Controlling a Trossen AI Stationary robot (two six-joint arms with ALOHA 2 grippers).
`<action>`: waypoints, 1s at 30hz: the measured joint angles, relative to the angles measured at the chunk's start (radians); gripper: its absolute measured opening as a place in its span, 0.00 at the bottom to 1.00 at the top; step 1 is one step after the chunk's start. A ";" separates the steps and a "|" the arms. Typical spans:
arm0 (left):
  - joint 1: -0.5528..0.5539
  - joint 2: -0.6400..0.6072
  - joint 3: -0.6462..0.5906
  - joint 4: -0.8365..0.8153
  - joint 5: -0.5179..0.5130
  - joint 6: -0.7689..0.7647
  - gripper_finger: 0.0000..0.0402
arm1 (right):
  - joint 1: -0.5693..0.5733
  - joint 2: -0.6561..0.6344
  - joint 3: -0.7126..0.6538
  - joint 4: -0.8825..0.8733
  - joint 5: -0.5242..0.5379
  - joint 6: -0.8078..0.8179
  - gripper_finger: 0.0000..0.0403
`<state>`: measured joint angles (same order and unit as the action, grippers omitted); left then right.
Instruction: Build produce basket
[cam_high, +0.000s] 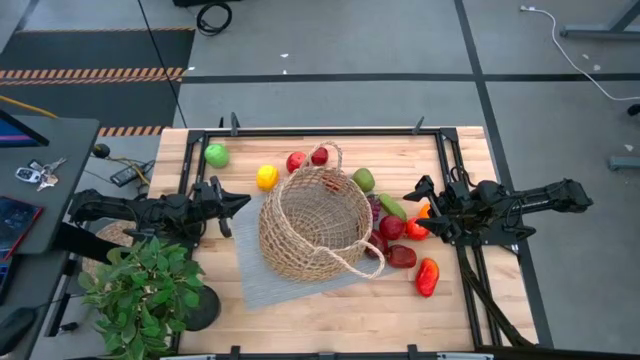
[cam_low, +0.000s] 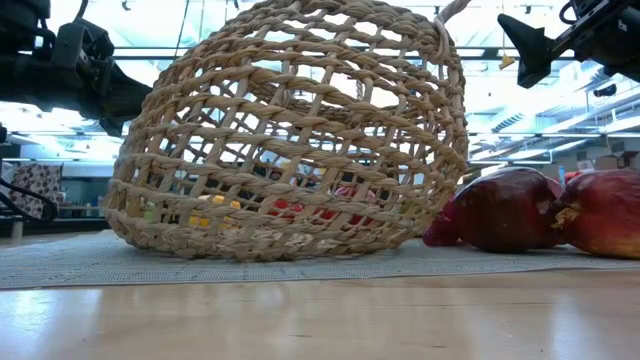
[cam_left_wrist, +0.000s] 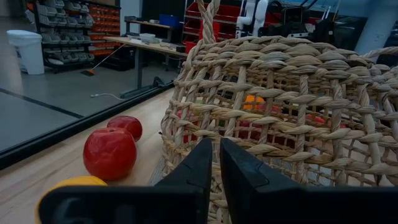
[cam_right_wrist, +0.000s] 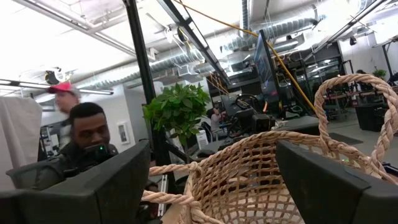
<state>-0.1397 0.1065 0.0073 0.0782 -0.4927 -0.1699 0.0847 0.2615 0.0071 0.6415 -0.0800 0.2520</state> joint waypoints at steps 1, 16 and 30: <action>0.000 0.000 0.000 0.000 0.000 0.000 0.10 | 0.000 0.000 0.000 0.000 0.000 0.000 0.87; 0.000 0.000 0.000 0.000 0.000 0.000 0.10 | 0.000 0.000 0.000 0.000 0.000 0.000 0.87; 0.000 0.000 0.000 0.000 0.000 0.000 0.09 | 0.000 0.000 0.000 0.000 0.000 0.000 0.87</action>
<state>-0.1395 0.1062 0.0074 0.0783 -0.4927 -0.1703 0.0845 0.2615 0.0071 0.6415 -0.0799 0.2518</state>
